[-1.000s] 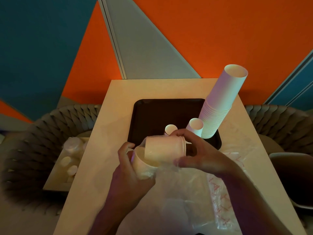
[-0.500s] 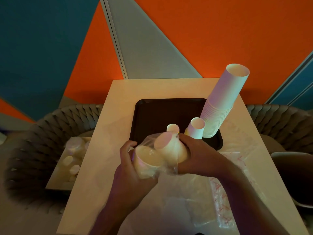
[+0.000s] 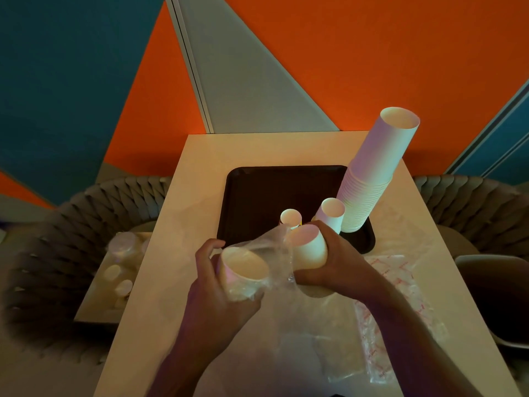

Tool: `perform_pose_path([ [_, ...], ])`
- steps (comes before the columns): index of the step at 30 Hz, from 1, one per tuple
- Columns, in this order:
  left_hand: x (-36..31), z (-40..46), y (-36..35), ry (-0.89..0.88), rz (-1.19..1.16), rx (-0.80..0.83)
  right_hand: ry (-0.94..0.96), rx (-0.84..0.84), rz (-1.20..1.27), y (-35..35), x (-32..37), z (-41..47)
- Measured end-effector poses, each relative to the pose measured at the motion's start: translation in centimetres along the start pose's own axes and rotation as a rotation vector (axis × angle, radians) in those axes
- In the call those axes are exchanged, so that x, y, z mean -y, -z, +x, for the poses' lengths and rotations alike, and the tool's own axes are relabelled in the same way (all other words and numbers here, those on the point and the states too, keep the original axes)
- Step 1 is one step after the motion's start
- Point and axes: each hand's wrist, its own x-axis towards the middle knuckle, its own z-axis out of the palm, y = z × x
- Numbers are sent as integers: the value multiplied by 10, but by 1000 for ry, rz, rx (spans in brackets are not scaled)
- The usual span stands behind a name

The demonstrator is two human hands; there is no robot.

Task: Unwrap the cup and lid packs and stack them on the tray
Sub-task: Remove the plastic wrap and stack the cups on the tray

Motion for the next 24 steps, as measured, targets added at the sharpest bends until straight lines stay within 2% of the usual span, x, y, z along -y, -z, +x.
perform_pose_path([
  [6, -2, -1, 5, 23, -21, -42, -47, -134, 32, 6, -6, 4],
  [10, -3, -1, 6, 35, -37, -40, -79, -288, 16, 15, -11, 10],
  [15, -3, -1, 8, 65, -61, -31, -15, -479, -113, 37, -20, 21],
  [24, -6, 0, 7, 94, -75, -22, 19, -449, -320, 59, -16, 31],
])
